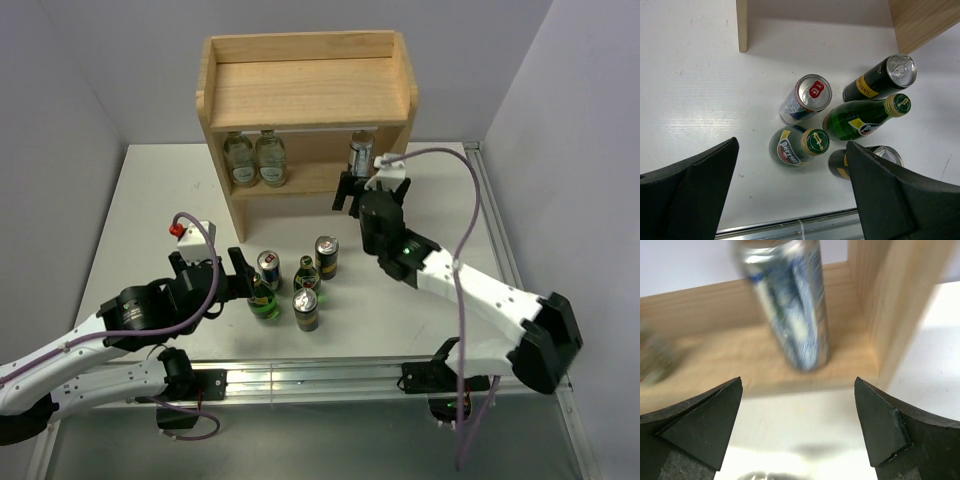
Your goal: Place and organize the beverage onto the shelf
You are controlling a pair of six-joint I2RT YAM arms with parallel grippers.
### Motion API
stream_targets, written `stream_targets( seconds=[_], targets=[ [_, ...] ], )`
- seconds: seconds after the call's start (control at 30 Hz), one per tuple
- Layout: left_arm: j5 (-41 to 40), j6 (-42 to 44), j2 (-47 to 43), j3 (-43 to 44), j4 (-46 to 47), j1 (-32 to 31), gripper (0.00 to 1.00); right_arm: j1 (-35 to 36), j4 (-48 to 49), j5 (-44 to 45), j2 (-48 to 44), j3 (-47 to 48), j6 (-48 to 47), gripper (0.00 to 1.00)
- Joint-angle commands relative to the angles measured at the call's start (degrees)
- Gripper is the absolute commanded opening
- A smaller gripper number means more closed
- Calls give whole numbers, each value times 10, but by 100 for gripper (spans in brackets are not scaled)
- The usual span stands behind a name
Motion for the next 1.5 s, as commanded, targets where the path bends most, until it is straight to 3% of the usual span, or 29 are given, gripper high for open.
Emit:
stream_targets(
  seconds=[0.0, 0.17, 0.3, 0.47, 0.6, 0.83, 1.17, 1.47],
  targets=[
    [-13, -12, 3, 19, 0, -5, 96, 50, -19, 55, -107, -37, 9, 100],
    [-14, -14, 8, 19, -2, -6, 96, 113, -88, 71, -213, -125, 73, 100],
    [-17, -16, 8, 20, -3, -6, 96, 172, -90, -54, -322, -232, 98, 100],
    [-18, -17, 13, 19, -6, -6, 96, 264, -28, -88, -416, -363, 138, 100],
    [-21, -20, 17, 21, -8, -6, 96, 343, 39, -89, -439, -439, 153, 100],
    [-24, -22, 18, 21, -10, -7, 96, 409, 144, -72, -328, -448, 139, 100],
    [-26, -25, 14, 21, -12, -10, 96, 410, 332, -28, -81, -423, 120, 100],
    [-30, -29, 10, 22, -16, -20, 96, 406, 453, 21, 73, -371, 75, 100]
  ],
)
